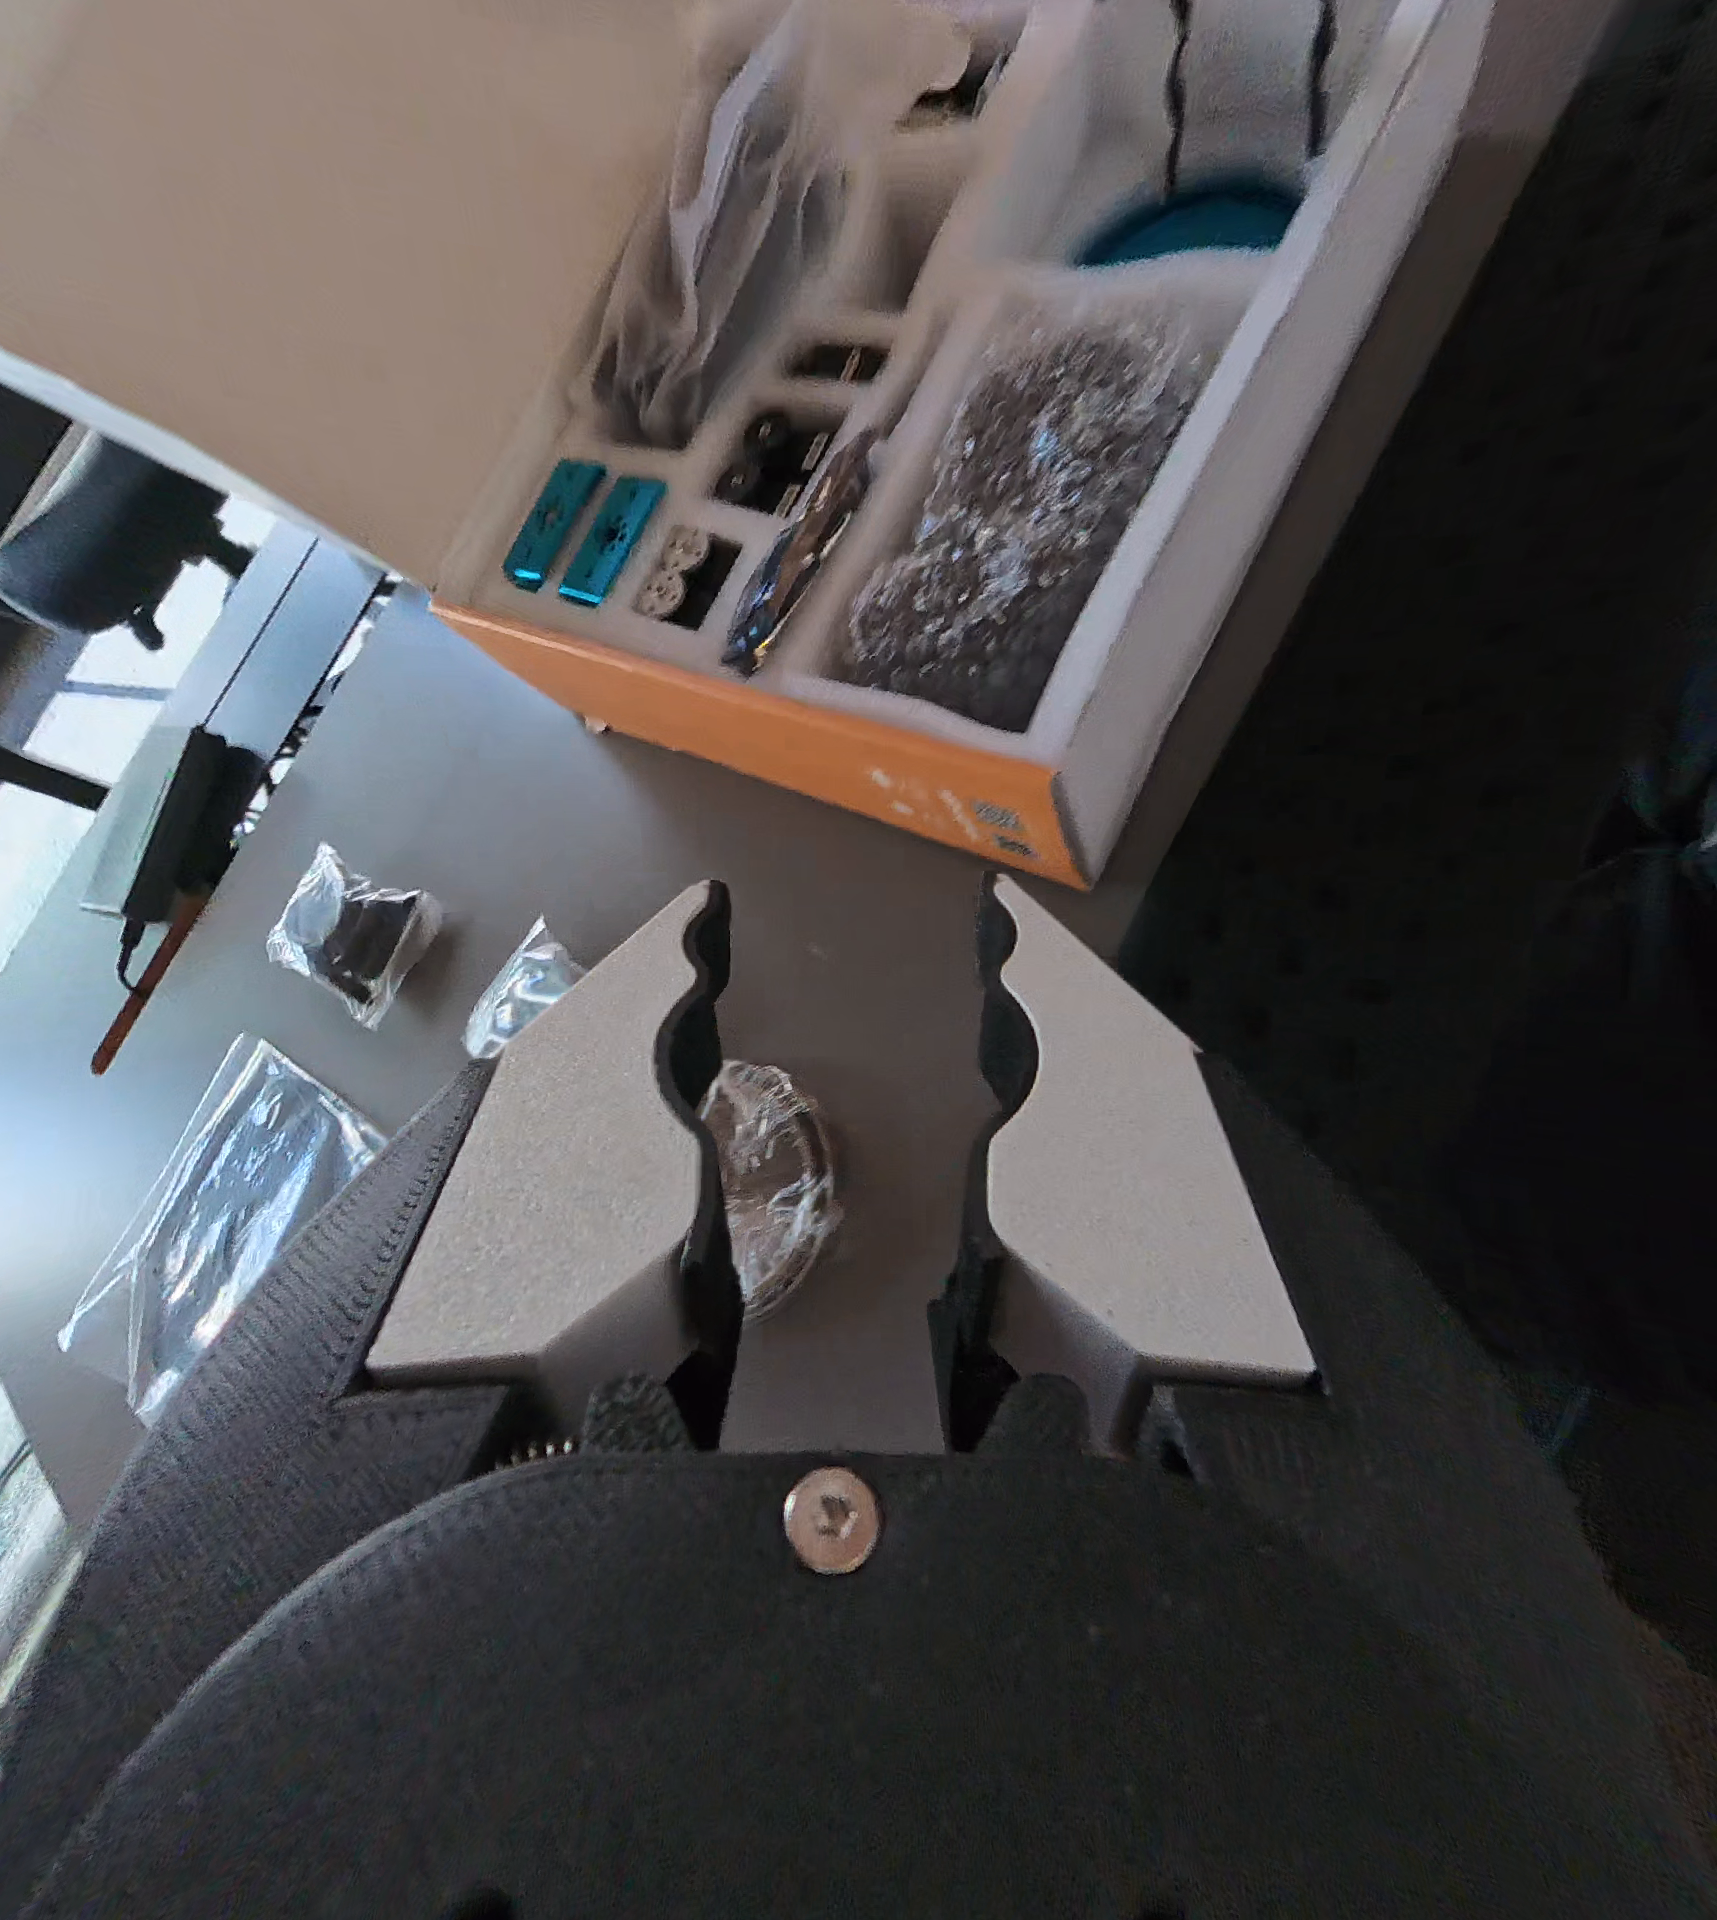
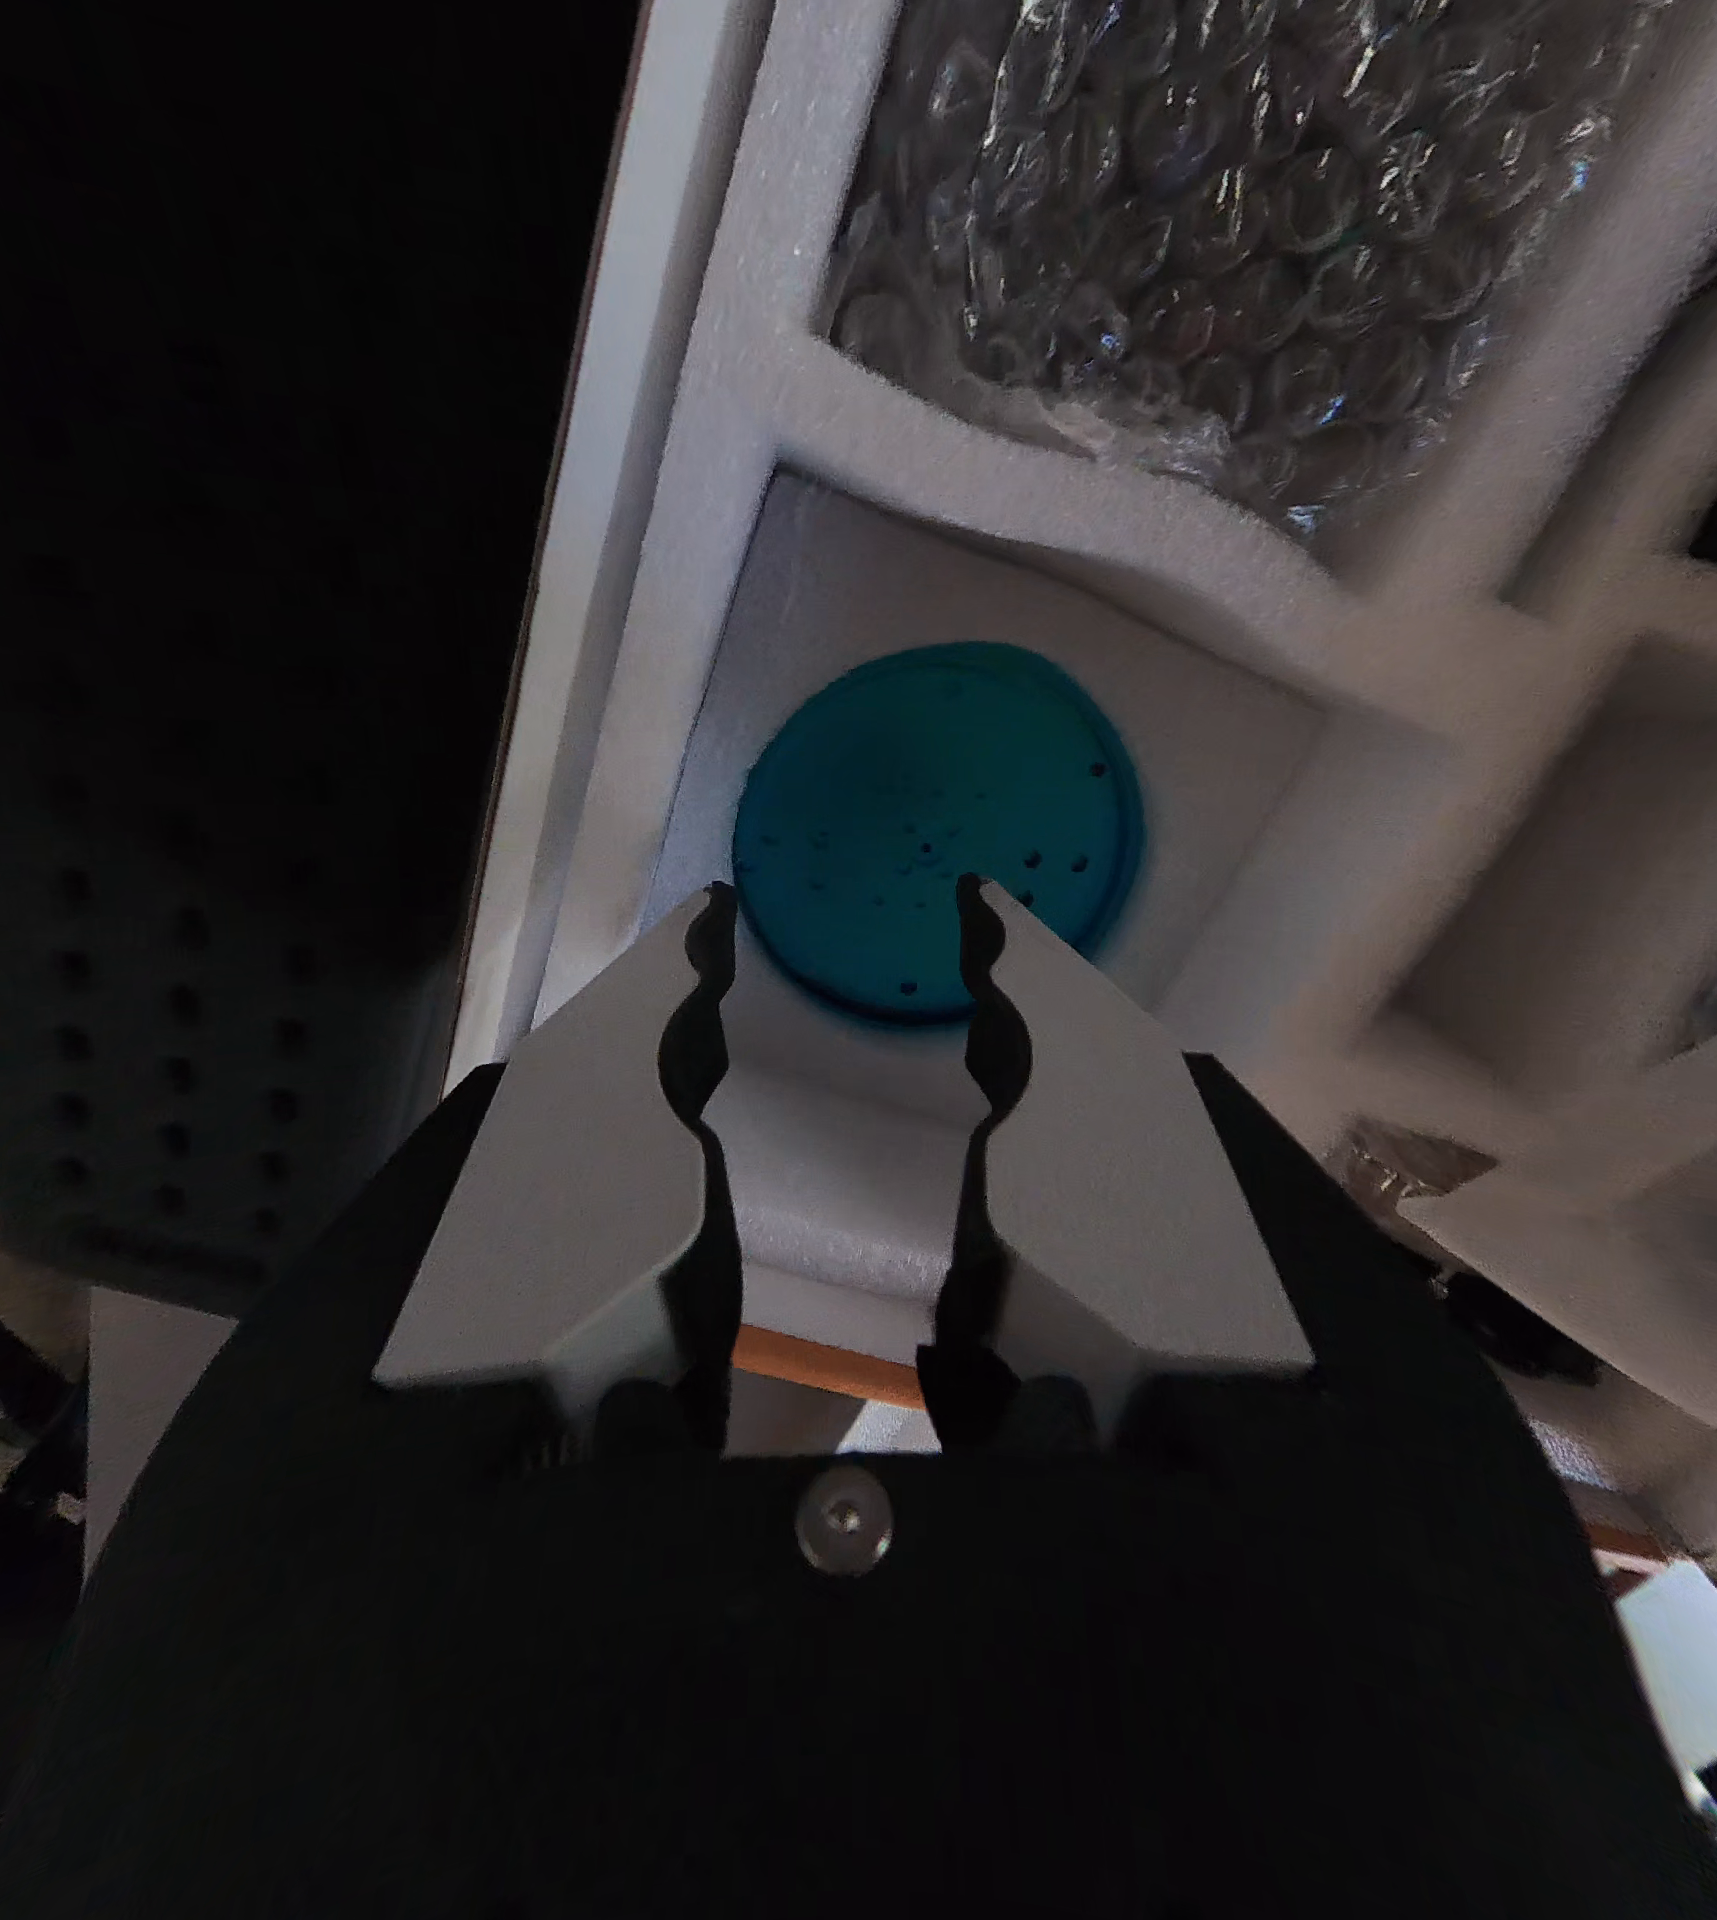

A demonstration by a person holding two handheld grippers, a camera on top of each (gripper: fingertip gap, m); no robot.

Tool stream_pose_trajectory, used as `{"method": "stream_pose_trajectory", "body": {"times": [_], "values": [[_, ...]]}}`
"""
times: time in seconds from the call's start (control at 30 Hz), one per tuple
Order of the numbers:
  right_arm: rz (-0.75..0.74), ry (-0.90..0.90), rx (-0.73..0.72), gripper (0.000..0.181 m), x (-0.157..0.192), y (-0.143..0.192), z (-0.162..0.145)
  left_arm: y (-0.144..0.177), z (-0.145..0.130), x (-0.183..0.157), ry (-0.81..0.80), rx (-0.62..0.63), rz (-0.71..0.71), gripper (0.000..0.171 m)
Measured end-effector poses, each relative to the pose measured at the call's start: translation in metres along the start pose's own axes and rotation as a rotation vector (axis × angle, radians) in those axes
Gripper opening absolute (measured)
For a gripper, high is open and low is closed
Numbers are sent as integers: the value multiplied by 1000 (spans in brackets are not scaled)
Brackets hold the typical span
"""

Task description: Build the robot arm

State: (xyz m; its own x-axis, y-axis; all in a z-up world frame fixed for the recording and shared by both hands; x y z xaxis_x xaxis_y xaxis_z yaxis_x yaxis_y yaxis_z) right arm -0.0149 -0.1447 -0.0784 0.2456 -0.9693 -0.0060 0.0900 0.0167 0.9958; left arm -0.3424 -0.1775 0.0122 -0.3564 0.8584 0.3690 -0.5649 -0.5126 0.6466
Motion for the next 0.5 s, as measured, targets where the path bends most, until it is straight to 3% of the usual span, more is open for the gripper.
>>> {"method": "stream_pose_trajectory", "body": {"times": [0.27,0.37,0.5], "values": [[165,-43,30,43,3,0,-21,5,7,-32,-4,4,-75,51],[129,-30,-14,41,-1,8,-14,5,10,-36,-3,-12,-82,51],[-56,88,-105,34,-17,24,8,4,14,-38,-9,-17,-86,52]]}}
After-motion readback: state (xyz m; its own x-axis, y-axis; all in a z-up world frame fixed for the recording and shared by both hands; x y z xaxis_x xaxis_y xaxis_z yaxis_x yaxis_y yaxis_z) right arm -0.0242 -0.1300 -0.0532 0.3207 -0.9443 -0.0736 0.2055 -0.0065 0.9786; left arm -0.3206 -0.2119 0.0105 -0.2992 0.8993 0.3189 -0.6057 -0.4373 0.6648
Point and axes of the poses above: each gripper's, where its closed fingertips meet, y back along the fingers, z out of its top, x = y × z across the jaws, the point moved 4 cm from there along y, back along the fingers, and after that the axes turned 3 degrees about x, right-handed, at the moved point
